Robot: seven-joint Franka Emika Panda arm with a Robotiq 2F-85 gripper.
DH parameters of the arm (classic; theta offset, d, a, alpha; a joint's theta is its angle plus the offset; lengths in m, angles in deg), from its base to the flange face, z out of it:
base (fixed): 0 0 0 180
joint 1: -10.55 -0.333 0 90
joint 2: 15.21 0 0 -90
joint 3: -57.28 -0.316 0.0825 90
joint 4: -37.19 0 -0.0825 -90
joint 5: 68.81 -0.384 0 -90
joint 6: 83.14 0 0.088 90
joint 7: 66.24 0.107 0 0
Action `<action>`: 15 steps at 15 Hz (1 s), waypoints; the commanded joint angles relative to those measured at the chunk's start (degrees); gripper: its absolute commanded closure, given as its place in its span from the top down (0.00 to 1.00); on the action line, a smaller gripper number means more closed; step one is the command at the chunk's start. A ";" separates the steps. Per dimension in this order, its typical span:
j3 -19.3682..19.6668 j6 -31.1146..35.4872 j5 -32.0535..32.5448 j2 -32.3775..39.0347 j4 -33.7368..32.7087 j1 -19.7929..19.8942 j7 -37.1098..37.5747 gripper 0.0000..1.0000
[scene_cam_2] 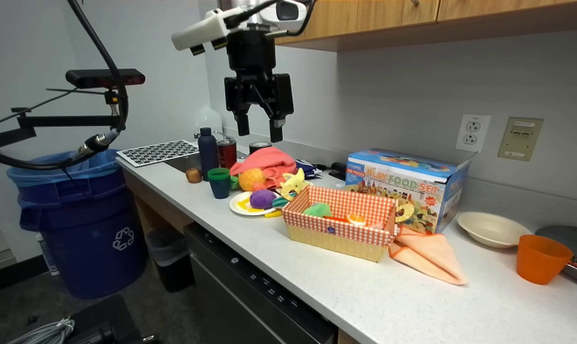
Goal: Pick up the orange plush toy from the basket and put it on the counter
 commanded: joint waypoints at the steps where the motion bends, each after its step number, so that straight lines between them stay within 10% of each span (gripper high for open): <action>1: -1.55 5.82 0.23 8.84 -6.24 -1.14 1.33 1.00; 15: -0.96 11.22 0.05 19.92 -12.30 -1.21 0.60 1.00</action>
